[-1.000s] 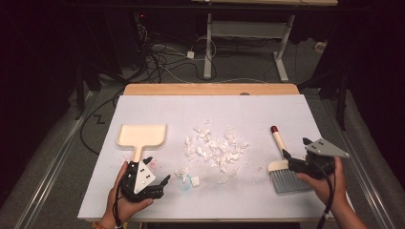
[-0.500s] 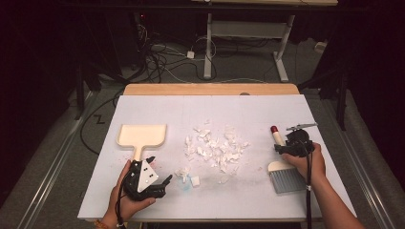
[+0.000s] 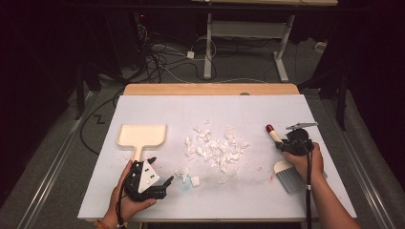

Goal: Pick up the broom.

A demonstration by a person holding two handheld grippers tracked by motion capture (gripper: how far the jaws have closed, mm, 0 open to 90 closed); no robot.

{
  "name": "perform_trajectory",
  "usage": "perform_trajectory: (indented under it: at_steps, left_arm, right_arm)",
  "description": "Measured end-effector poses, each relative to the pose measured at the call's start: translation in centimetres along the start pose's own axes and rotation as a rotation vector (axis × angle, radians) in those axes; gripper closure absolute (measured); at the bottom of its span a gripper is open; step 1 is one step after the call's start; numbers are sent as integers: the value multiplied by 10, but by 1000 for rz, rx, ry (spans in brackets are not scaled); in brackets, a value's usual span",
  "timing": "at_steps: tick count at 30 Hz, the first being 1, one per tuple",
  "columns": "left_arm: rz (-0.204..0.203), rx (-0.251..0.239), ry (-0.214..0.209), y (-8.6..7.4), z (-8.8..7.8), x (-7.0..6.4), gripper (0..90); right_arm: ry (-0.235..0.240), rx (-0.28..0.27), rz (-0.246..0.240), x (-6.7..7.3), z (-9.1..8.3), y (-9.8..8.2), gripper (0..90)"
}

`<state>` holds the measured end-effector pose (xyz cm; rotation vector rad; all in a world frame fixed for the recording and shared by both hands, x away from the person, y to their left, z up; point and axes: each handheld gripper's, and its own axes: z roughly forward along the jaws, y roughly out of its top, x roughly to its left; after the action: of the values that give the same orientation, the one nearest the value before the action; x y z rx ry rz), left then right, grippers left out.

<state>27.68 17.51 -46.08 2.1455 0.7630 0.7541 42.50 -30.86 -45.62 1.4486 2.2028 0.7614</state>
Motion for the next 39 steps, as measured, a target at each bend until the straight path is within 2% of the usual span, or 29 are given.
perform_trajectory:
  at_steps: [3, 5, 12, 15, 16, 19, 20, 21, 22, 23, 25, 26, 28, 29, 30, 31, 32, 34, 36, 38, 39]
  left_arm:
    - [-4, -6, 2, 0, -1, 0, 170]
    - [-7, -7, 4, 0, -2, 1, 170]
    - [-20, -18, 3, 0, -5, 2, 170]
    - [-47, -40, -12, 3, -7, 3, 170]
    - [-58, -51, -16, 5, -7, 3, 170]
    - [-81, -89, -39, 19, -10, 1, 169]
    - [-86, -102, -61, 26, -11, -1, 170]
    - [-86, -102, -61, 26, -11, -1, 170]
    - [-76, -136, -114, 43, -13, -9, 170]
    - [-66, -146, -133, 54, -13, -15, 170]
    - [-44, -180, -203, 75, -10, -29, 173]
    - [-29, -197, -230, 86, -7, -37, 173]
    - [20, -226, -285, 108, 3, -55, 173]
    - [47, -236, -298, 118, 9, -64, 173]
    - [64, -238, -312, 126, 17, -73, 173]
    - [69, -233, -341, 134, 26, -81, 179]
    - [64, -233, -366, 139, 34, -89, 183]
    - [83, -229, -392, 147, 48, -103, 187]
    - [85, -225, -395, 150, 61, -114, 188]
    - [49, -221, -422, 152, 72, -120, 209]
    - [39, -219, -417, 153, 76, -122, 211]
  right_arm:
    - [-28, -69, 1, 0, -10, 1, 704]
    - [-68, -156, -3, 3, -23, 2, 704]
    - [-98, -375, -23, 14, -66, 3, 706]
    - [-110, -461, -20, 19, -81, 2, 706]
    - [-122, -505, -11, 21, -86, 1, 707]
    - [-113, -566, -1, 28, -101, 2, 707]
    - [-106, -575, 4, 30, -105, 3, 706]
    - [-95, -578, 7, 33, -109, 4, 706]
    - [-91, -591, 11, 35, -112, 4, 706]
    - [-87, -602, 12, 38, -116, 4, 706]
    - [-94, -641, 14, 46, -122, 3, 706]
    - [-83, -643, 10, 50, -124, 5, 706]
    - [-58, -665, 24, 58, -127, 4, 706]
    - [-46, -662, 14, 62, -128, 6, 706]
    - [-39, -657, 3, 67, -128, 6, 706]
    - [-37, -675, 3, 72, -129, 5, 706]
    - [-30, -672, -14, 77, -130, 5, 705]
    - [-21, -682, -31, 86, -130, 3, 705]
    - [5, -671, -60, 96, -130, 2, 705]
    - [21, -678, -84, 106, -129, -1, 705]
    - [31, -671, -105, 112, -128, -1, 705]
